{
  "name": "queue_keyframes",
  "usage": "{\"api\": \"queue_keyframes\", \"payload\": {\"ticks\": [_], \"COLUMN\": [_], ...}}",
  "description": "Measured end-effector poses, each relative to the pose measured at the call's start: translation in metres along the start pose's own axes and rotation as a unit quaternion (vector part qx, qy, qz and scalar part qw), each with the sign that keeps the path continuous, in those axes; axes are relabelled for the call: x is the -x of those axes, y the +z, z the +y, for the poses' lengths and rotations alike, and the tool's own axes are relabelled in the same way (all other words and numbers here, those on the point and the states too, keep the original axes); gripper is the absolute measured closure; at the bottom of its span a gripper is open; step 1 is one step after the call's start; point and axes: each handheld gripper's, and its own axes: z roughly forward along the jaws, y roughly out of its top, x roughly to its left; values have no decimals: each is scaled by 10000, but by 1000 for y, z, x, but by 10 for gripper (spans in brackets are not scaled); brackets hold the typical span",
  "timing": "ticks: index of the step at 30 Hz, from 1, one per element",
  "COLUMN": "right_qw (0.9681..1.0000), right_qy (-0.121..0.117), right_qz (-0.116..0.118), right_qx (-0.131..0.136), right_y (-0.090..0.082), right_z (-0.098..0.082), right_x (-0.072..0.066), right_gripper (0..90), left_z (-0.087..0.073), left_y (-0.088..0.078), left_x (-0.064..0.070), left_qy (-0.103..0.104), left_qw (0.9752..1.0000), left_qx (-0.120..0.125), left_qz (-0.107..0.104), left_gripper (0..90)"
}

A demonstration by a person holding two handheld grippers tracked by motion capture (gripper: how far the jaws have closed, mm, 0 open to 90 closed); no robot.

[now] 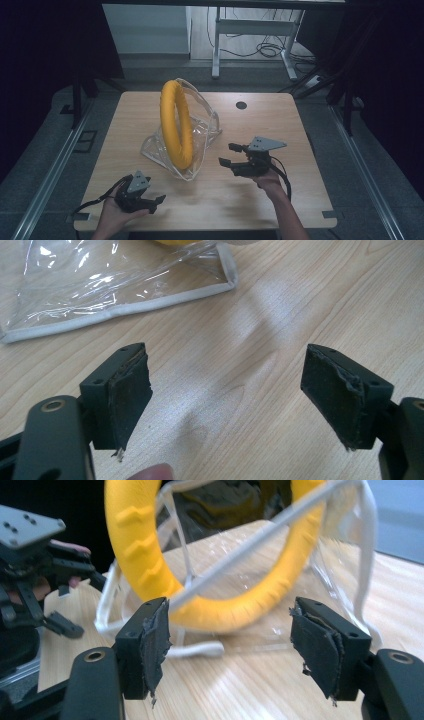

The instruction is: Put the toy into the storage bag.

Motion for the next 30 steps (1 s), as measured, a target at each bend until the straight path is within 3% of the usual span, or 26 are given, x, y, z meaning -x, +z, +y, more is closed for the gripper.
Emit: {"api": "queue_keyframes", "payload": {"ticks": [7, 14, 30], "right_qw": [9997, 9981, 9979], "right_qy": [148, 250, 222], "right_qz": [-155, -401, -328], "right_qx": [-73, -384, -519], "right_y": [-11, -15, -9], "right_z": [-24, -46, -52], "right_x": [9, 17, 12], "right_gripper": [320, 324, 324], "left_z": [0, 0, 0], "left_y": [0, 1, 0], "left_x": [0, 0, 0], "left_qy": [-7, 18, 15], "left_qw": [10000, 10000, 10000], "left_qx": [-4, -8, -7], "left_qz": [2, -3, 9], "left_gripper": [199, 199, 199]}}
